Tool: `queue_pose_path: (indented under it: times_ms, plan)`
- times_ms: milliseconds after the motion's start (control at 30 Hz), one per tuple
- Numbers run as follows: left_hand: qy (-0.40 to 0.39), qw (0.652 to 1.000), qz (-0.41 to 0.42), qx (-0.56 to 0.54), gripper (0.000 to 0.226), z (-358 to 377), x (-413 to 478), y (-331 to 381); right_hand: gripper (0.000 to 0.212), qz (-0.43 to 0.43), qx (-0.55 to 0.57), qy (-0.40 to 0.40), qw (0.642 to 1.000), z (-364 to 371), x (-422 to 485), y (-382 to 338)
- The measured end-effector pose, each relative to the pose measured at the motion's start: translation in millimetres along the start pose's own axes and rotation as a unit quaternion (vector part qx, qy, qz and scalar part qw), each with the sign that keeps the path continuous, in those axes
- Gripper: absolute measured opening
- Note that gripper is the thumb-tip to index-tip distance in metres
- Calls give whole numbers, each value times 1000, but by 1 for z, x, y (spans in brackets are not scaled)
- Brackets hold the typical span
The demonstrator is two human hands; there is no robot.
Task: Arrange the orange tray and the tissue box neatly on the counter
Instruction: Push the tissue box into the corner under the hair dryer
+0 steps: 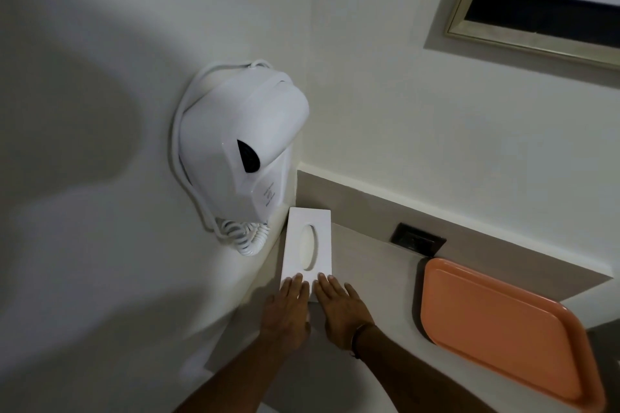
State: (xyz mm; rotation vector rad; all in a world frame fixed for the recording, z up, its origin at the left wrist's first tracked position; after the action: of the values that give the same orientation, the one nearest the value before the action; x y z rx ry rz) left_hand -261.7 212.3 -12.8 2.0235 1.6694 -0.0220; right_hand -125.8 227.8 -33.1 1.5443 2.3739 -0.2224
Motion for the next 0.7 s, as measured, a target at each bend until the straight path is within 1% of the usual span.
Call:
queue_pose_path:
  times_ms: [167, 333, 533, 700]
  plan:
    - [-4, 1000, -7, 28, 90, -4, 1, -10, 87, -25, 34, -11, 999, -4, 5, -2]
    - [12, 996, -4, 85, 91, -16, 6, -32, 90, -55, 58, -11, 997, -10, 18, -17]
    - [28, 997, -9, 70, 96, -31, 19, -53, 94, -69, 60, -26, 995, -17, 41, -31]
    - [21, 998, -5, 59, 96, -38, 27, -59, 96, -68, 44, -40, 996, -22, 53, -33]
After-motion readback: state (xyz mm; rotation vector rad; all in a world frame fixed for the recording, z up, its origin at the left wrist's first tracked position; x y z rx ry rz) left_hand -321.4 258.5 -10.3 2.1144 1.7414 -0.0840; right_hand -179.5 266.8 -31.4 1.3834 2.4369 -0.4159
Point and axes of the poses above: each hand's wrist, its own x-axis towards the middle knuckle, its own z-axis out of the palm, y = z × x, the point moved 4 cm from there along x, towards the middle knuckle, and after that the axes turned 12 degrees about -x, right-handed, at the moved point
